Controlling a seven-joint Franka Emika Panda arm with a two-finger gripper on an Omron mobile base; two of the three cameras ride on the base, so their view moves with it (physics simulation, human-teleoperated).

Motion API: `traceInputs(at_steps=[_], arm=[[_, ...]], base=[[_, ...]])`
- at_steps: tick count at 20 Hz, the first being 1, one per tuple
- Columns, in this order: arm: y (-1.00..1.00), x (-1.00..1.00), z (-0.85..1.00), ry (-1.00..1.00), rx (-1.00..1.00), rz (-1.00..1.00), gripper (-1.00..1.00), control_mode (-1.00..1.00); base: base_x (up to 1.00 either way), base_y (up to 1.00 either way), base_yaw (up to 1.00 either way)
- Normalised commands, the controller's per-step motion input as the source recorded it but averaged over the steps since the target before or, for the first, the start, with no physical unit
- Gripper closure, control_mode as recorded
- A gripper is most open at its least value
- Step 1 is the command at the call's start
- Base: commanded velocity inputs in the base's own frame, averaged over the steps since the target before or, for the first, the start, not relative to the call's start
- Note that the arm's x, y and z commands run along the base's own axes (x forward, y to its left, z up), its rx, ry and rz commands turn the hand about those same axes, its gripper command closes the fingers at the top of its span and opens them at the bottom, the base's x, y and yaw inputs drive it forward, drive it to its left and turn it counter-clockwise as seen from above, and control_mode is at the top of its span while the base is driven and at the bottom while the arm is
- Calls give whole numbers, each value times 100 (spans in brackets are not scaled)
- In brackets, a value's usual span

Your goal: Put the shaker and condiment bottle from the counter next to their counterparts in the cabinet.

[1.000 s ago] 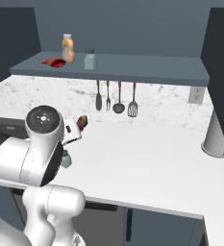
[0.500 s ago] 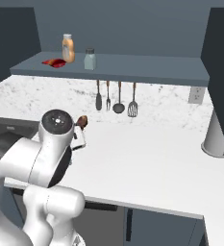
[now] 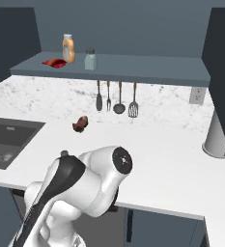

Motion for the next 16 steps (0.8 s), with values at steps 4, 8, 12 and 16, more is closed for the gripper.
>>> traceInputs(at_steps=[4,8,12,16], arm=[[0,-11,-27,-5,22,0,-100,-100],[7,0,-57,-14,16,0,-100,-100],[23,-12,-50,-5,4,3,-100,-100],[37,0,-13,-6,6,2,-100,-100]], base=[[0,0,0],[0,0,0],[0,0,0],[0,0,0]])
